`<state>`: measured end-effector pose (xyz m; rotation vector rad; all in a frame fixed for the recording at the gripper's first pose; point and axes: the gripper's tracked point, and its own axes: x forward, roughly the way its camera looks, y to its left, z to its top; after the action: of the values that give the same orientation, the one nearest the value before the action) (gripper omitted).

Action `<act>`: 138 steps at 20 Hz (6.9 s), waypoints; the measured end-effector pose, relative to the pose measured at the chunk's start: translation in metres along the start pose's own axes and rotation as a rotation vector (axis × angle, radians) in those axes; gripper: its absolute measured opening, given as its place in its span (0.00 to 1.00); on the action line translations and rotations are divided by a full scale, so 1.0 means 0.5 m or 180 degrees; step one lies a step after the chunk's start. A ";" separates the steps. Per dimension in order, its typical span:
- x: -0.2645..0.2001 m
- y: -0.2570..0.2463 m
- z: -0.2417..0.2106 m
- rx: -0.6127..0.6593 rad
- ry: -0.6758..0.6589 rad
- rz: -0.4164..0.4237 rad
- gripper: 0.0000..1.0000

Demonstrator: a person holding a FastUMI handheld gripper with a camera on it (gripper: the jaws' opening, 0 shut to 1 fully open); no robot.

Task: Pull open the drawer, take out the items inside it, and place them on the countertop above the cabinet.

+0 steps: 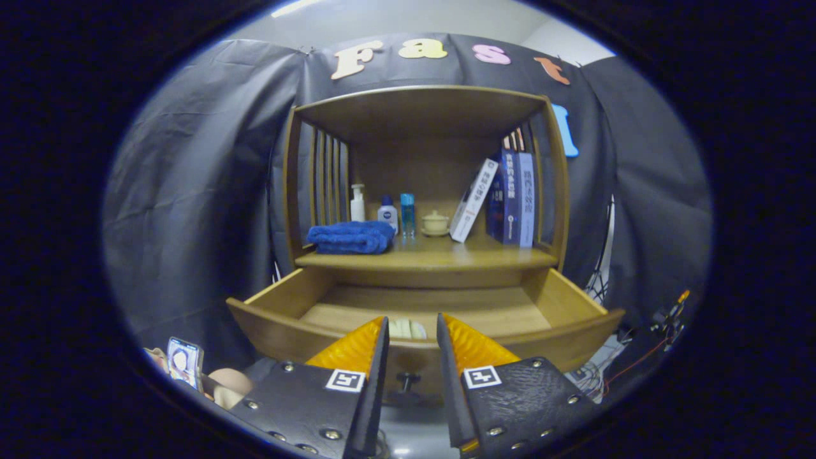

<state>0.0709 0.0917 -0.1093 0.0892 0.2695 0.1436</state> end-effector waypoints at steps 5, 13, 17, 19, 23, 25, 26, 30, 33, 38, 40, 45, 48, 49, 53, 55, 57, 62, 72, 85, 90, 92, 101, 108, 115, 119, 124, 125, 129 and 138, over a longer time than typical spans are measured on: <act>0.088 0.028 0.050 -0.0036 -0.0016 0.0193 0.42; 0.230 0.034 -0.038 0.0201 0.0814 0.0393 0.42; 0.254 0.026 -0.132 0.0340 0.1434 0.0397 0.42; 0.249 0.031 -0.172 0.0288 0.1608 0.0400 0.42; 0.257 0.038 -0.201 0.0319 0.1852 0.0436 0.42; 0.253 0.042 -0.219 0.0371 0.2023 0.0432 0.42; 0.254 0.045 -0.227 0.0396 0.2101 0.0439 0.42; 0.257 0.045 -0.238 0.0350 0.2258 0.0442 0.42; 0.257 0.045 -0.240 0.0290 0.2295 0.0447 0.42; 0.263 0.044 -0.241 0.0295 0.2264 0.0423 0.14; 0.262 0.045 -0.236 0.0277 0.2213 0.0415 0.15; 0.278 0.049 -0.153 0.0295 0.1726 0.0437 0.14; 0.280 0.043 -0.072 0.0275 0.1490 0.0448 0.14; 0.281 0.042 -0.044 0.0287 0.1421 0.0460 0.14; 0.316 0.025 0.041 0.0336 0.1135 0.0467 0.14; 0.342 0.005 0.078 0.0344 0.0972 0.0362 0.14; 0.381 -0.008 0.097 0.0357 0.0882 0.0278 0.14; 0.465 -0.021 0.113 0.0289 0.0798 0.0160 0.14; 0.535 -0.017 0.107 0.0312 0.0649 0.0126 0.14; 0.512 -0.046 0.182 0.0338 -0.0025 -0.0108 0.32; 0.370 -0.023 0.214 0.0230 -0.0217 0.0040 0.32; 0.300 -0.011 0.205 0.0157 -0.0291 0.0077 0.33; 0.064 0.024 0.049 0.0047 -0.0267 0.0002 0.50; -0.011 0.013 -0.053 0.0052 -0.0068 -0.0206 0.83; -0.011 0.010 -0.143 0.0113 0.0210 -0.0248 0.97; 0.000 0.002 -0.166 0.0212 0.0283 -0.0308 0.97; 0.012 -0.003 -0.177 0.0279 0.0278 -0.0402 0.98; 0.014 -0.006 -0.180 0.0273 0.0281 -0.0437 0.97; 0.016 -0.004 -0.182 0.0183 0.0235 -0.0484 0.97; 0.031 -0.014 -0.180 0.0179 0.0261 -0.0429 0.97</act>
<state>0.0620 0.0935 -0.2003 0.1207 0.3606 0.0058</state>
